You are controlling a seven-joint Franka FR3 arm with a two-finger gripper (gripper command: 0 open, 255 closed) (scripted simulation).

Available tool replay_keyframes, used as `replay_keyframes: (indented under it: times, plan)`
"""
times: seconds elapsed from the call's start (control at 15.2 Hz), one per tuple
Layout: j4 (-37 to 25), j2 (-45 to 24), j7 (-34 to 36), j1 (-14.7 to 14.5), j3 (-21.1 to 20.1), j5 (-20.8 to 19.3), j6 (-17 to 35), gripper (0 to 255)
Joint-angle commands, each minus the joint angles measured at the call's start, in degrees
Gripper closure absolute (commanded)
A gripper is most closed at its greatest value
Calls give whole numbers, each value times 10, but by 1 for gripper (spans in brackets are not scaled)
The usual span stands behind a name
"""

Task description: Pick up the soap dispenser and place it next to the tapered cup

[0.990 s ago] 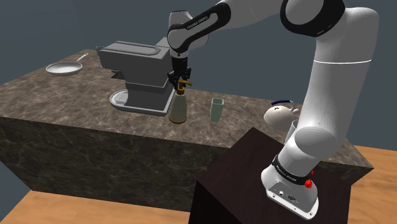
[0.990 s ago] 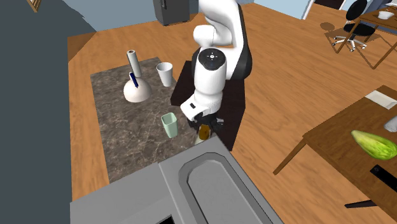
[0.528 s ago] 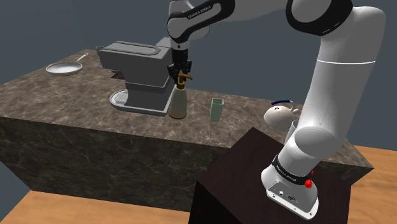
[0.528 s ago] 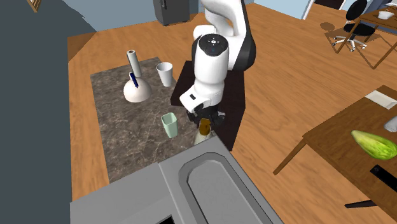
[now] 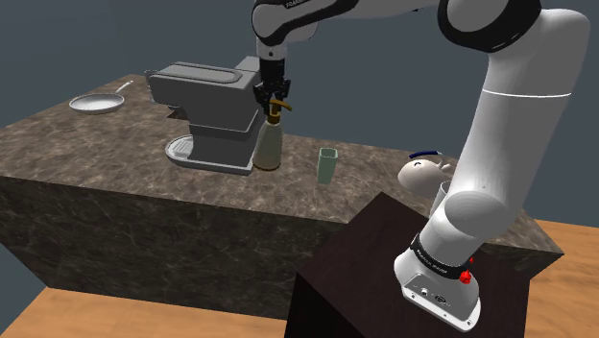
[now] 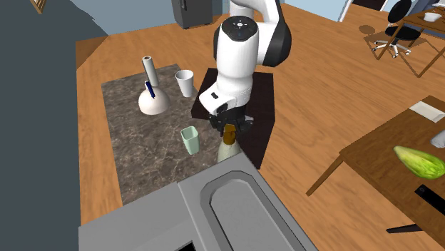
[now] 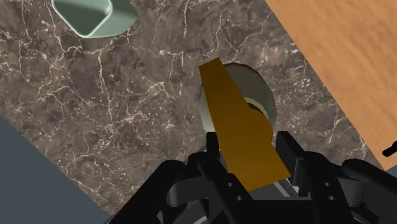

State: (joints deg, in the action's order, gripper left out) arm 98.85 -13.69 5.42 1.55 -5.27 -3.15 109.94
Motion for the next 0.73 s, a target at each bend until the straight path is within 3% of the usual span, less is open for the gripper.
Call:
replay_keyframes:
  times: [0.0, 0.66]
  plan:
    - [-12, 4, 1, -1, -1, 1, -15, 255]
    - [-77, 13, -2, -1, -1, 2, -89, 255]
